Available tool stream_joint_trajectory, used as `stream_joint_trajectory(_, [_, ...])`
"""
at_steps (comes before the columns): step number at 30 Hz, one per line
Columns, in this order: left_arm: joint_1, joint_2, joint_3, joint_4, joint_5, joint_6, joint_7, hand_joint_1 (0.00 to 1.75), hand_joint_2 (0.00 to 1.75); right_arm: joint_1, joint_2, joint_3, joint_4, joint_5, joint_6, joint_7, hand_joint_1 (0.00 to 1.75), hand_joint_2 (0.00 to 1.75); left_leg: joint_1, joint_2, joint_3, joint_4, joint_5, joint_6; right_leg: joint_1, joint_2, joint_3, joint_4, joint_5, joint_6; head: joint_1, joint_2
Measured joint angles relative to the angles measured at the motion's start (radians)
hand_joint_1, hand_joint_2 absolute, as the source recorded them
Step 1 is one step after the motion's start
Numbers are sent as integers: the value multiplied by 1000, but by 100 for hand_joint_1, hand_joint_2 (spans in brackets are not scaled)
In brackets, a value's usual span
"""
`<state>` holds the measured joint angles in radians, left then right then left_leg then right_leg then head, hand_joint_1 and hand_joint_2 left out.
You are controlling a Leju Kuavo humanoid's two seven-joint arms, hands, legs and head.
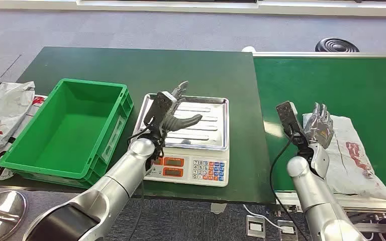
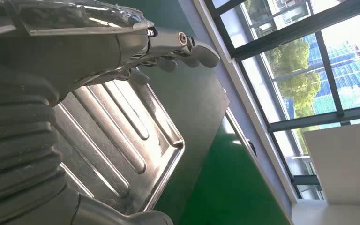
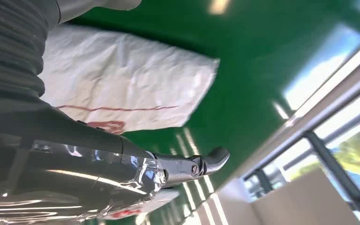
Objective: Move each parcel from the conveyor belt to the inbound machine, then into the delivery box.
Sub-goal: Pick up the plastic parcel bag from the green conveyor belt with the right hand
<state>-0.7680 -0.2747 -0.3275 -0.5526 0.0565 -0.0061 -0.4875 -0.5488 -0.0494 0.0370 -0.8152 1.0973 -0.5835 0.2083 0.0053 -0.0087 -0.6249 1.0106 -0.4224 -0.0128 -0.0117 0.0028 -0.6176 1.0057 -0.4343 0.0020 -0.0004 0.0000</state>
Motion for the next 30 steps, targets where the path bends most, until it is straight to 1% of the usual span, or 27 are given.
stream_joint_trajectory(2, [0,0,4,-1,-2,0,3,0,175,-1,-7,-15,17,15,2,11,0,175,0,0,0,0,0,0,0,0,0,0,0,0,0,0])
stream_joint_trajectory(9, [14,6,33,-18,-15,7,9,0,175,3,-54,-103,153,88,27,82,0,175,-1,0,0,0,0,1,-1,0,0,0,0,0,0,0])
stream_joint_trajectory(13, [33,15,46,-37,-26,9,10,0,175,10,-70,-119,210,166,86,174,0,175,-1,0,0,0,-1,1,-1,0,0,0,0,0,0,0])
stream_joint_trajectory(15, [41,20,52,-43,-28,9,10,0,175,14,-74,-125,223,193,107,204,0,175,-1,0,0,0,0,1,-1,0,0,0,0,0,0,0])
stream_joint_trajectory(23, [61,26,64,-72,-37,9,21,0,175,3,-92,-141,267,250,211,283,0,175,-1,0,0,0,0,1,-2,0,0,0,-1,1,0,0])
stream_joint_trajectory(30, [70,31,80,-87,-42,9,31,0,175,-19,-98,-156,306,284,342,315,0,175,-2,-1,0,0,0,1,-2,-1,1,0,-1,1,0,0])
